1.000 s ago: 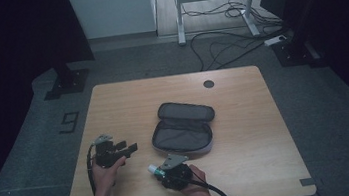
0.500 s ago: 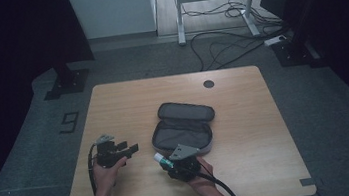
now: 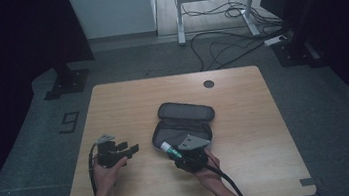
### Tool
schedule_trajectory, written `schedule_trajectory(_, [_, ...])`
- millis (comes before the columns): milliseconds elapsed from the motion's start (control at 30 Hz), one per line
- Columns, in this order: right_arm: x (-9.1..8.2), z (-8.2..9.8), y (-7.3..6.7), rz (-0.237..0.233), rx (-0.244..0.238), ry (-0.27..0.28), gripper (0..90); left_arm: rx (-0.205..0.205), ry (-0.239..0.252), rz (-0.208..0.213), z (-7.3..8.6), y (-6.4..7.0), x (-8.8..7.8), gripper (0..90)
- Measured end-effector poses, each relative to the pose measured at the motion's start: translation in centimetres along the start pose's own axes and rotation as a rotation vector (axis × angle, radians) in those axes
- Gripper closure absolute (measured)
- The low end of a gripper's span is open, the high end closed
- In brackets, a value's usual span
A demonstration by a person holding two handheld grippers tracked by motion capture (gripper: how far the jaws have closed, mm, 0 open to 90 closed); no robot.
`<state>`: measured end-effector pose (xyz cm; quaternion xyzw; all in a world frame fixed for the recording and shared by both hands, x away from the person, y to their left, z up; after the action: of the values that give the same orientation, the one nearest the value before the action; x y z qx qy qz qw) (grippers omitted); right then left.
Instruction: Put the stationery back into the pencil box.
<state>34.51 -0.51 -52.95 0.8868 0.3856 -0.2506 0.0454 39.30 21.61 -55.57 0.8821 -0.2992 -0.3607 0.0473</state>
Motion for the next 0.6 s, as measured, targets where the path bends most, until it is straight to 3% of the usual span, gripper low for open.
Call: schedule_trajectory(600, [-0.5, -1.1, 4.3, 0.088, 0.051, 0.031, 64.5, -0.005, 0.002, -0.006, 0.0, -0.3, -0.1, 38.2])
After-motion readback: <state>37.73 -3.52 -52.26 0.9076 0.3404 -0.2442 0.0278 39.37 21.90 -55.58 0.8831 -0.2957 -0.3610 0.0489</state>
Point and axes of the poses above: each handheld gripper's, and its own axes: x roughly forward along the jaws, z roughly out of its underside, y roughly to its right, the point moved 7 cm from there along x, roughly forward along the jaws, and after that the axes turned 2 degrees about x, right-handed, at the moved point
